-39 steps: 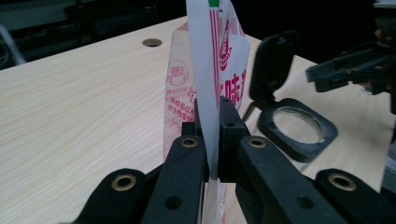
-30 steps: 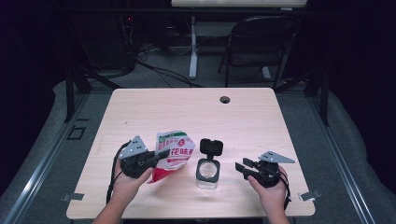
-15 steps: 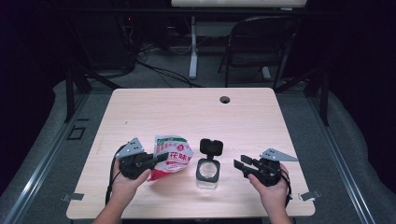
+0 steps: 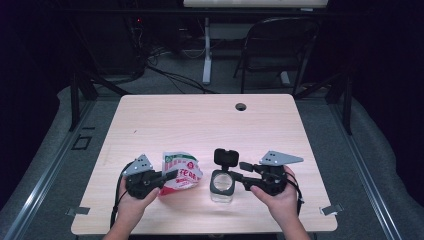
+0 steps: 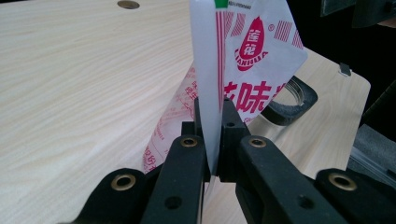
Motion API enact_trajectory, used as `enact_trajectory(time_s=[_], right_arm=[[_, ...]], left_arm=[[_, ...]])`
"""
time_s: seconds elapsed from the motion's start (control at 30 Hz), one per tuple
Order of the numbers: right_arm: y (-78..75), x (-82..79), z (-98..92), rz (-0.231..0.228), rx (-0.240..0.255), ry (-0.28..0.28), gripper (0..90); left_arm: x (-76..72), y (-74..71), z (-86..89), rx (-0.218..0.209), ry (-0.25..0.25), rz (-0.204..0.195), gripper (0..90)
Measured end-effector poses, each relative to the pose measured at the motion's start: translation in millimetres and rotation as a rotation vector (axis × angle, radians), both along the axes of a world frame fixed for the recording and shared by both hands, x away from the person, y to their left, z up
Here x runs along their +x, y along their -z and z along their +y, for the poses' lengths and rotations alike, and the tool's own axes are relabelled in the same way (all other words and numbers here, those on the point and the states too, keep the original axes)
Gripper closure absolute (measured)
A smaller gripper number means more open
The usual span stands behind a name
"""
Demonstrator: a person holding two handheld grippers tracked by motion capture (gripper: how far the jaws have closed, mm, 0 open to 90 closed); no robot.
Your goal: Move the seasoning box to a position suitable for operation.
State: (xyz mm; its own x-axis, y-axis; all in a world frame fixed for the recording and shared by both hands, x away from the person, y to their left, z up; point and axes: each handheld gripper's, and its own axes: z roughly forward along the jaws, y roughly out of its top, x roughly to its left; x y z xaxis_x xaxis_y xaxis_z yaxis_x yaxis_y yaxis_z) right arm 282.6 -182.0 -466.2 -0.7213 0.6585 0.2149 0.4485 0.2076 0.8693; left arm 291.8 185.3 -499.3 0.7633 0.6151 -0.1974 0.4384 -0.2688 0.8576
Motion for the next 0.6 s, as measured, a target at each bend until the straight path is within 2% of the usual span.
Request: enact_trajectory(time_s=[0.2, 0.3, 0.6], right_arm=[[0.3, 8.7, 33.3, 0.012, -0.001, -0.099, 50.2], [1.1, 12.4, 47.9, 0.018, -0.005, -0.146, 50.2], [-5.4, 15.9, 75.4, 0.016, 0.005, -0.219, 51.7]], left_arm=[[-5.4, 6.6, 0.8, 0.021, -0.006, 0.017, 90.0], [-7.7, 9.2, 3.1, 0.004, -0.008, 0.027, 90.0], [-15.9, 12.6, 0.0, 0.006, 0.003, 0.020, 89.9]])
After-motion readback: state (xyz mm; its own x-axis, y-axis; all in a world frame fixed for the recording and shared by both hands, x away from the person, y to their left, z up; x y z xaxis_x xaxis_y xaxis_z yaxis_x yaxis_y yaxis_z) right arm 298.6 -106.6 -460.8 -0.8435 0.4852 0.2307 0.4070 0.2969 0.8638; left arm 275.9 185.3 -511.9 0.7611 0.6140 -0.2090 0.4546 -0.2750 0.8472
